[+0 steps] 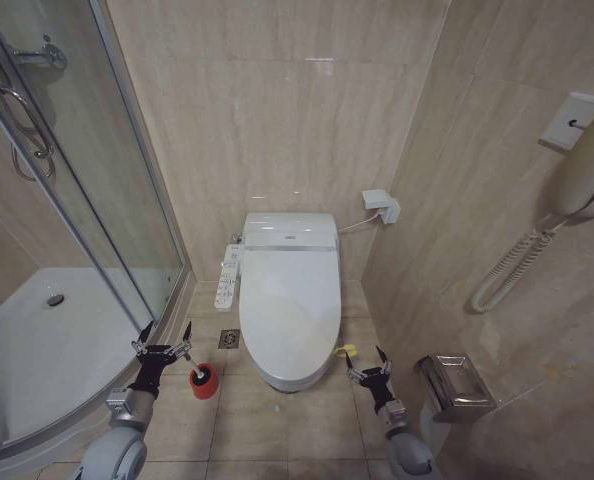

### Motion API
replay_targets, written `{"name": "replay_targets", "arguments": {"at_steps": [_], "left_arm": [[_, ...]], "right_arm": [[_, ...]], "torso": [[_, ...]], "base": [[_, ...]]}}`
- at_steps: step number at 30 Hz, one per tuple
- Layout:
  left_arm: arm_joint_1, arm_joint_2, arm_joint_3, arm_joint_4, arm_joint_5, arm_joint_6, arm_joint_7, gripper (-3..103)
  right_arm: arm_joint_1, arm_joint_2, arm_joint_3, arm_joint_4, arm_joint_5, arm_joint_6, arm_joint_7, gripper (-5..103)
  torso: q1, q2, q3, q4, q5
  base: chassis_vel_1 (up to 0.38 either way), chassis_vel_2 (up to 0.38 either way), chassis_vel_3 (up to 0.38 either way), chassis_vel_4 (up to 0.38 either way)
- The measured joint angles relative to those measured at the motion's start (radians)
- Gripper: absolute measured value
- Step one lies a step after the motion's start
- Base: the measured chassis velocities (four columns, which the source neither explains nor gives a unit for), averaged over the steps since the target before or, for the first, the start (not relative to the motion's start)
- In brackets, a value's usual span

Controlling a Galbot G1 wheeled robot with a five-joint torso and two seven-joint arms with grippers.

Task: Open the toilet lid, clean the toilet bowl with a toilet brush, close the toilet lid, and flush.

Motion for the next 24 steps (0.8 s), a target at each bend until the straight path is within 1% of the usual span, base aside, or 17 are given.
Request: {"name": "replay_targets", "arguments": {"at_steps": [14,24], "left_arm": [[0.0,0.0,0.0,0.0,0.0,0.0,0.0,100],[0.0,0.0,0.0,0.0,0.0,0.0,0.0,100]], "right_arm": [[0.099,0.009,0.011,-0.17,-0.002,0.037,0.008,100],[0.166,0.017,0.012,-0.252,0.009,0.064,0.021,100]], "torso": [[0.0,0.0,0.0,-0.0001,0.0],[0.0,0.0,0.0,0.0,0.0]], "base": [[0.0,0.0,0.0,0.0],[0.0,0.0,0.0,0.0]]}}
